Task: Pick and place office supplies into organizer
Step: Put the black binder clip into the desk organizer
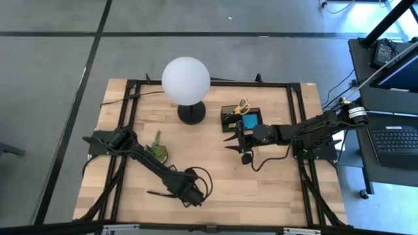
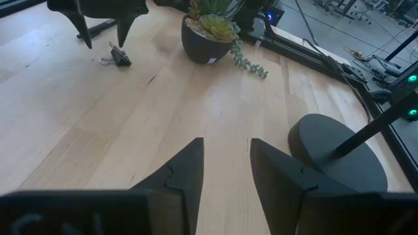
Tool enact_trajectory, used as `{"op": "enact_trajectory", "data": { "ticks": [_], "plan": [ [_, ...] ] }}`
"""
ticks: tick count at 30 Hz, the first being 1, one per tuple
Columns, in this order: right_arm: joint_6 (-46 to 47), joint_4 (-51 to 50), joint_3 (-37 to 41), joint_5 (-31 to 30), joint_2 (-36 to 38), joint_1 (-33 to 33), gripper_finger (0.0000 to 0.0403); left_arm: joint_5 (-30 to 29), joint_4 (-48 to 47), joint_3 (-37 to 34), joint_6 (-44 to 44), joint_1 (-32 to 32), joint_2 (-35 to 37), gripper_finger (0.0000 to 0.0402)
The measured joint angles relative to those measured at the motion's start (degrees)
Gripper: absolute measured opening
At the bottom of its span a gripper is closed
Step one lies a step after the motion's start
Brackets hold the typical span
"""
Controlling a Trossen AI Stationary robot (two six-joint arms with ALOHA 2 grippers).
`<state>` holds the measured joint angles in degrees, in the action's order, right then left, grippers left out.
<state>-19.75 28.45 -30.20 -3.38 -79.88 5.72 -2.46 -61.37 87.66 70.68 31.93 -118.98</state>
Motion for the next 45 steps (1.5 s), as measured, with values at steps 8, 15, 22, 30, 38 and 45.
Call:
{"op": "enact_trajectory", "data": {
  "ticks": [8,15,22,30,38,45],
  "plan": [
    [-0.1,0.0,0.0,0.0,0.0,-0.3,0.0129,-0.1,1.3,0.0,0.0,0.0,0.0,0.0184],
    [0.0,0.0,0.0,0.0,0.0,-0.3,0.0129,-1.6,1.3,0.0,0.1,0.0,0.0,0.0185],
    [0.0,0.0,0.0,0.0,0.0,-0.3,0.0129,-3.0,1.3,0.0,0.1,0.0,0.0,0.0185],
    [0.0,0.0,0.0,0.0,0.0,-0.3,0.0129,-3.9,1.3,0.0,0.1,-0.2,0.0,0.0185],
    [0.0,0.0,0.0,0.0,0.0,-0.3,0.0129,-5.7,1.2,0.0,0.1,-0.2,0.0,0.0185],
    [0.1,0.0,0.0,0.0,0.0,-0.3,0.0129,-5.8,1.2,0.0,0.5,-0.2,0.0,0.0185]
  ]
}}
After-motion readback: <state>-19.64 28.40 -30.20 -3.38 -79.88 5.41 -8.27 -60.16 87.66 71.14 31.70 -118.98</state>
